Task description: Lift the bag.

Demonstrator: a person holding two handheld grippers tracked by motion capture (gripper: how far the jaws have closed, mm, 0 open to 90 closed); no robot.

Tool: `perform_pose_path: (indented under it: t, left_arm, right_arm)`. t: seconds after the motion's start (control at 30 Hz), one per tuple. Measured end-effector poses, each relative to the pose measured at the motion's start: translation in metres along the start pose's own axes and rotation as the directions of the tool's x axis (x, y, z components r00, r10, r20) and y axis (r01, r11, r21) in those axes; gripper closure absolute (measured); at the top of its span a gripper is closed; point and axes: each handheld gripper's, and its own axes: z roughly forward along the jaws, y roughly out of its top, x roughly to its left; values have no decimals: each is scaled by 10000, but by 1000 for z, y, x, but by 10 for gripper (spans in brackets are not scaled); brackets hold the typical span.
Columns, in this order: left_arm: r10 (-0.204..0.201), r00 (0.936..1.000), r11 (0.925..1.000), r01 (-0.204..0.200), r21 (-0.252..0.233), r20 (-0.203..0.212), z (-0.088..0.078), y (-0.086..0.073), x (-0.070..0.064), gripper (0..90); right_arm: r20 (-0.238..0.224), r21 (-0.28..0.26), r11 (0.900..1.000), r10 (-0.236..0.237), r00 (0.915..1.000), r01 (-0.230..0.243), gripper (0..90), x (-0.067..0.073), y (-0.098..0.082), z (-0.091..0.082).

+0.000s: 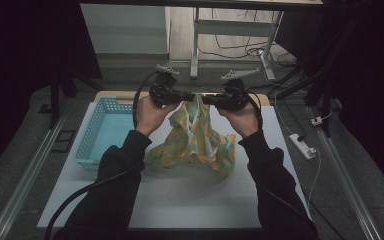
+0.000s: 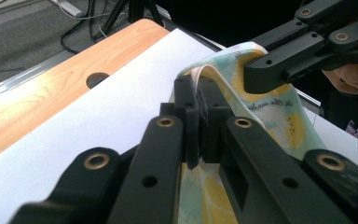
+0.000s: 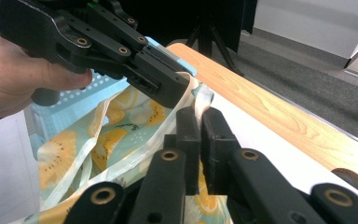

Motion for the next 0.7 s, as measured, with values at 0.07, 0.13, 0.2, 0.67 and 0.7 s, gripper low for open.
perform_pose_path:
  t: [0.07, 0.13, 0.2, 0.67, 0.7]
  left_arm:
    - [3, 10000, 10000, -3, -26, 17, -1, -1, 0, 837]
    - [38, 10000, 10000, -38, -69, -24, -3, -1, 0, 798]
    - [57, 10000, 9999, -58, -159, -58, -6, -2, -1, 768]
    - [967, 9949, 9944, -979, -394, -299, -31, -10, -15, 442]
    - [1049, 9940, 9935, -1062, -419, -317, -32, -11, -16, 413]
  right_arm:
    - [30, -2, 10000, -22, 10000, 22, 838, 1, 0, 0]
    - [13, -25, 10000, -13, 10000, 13, 820, 1, 1, 0]
    - [-13, -62, 10000, 11, 10000, -11, 794, 2, 2, -1]
    - [159, -264, 9995, -150, 9998, 155, 585, 9, 7, -12]
    - [160, -261, 9995, -147, 9998, 152, 563, 10, 7, -13]
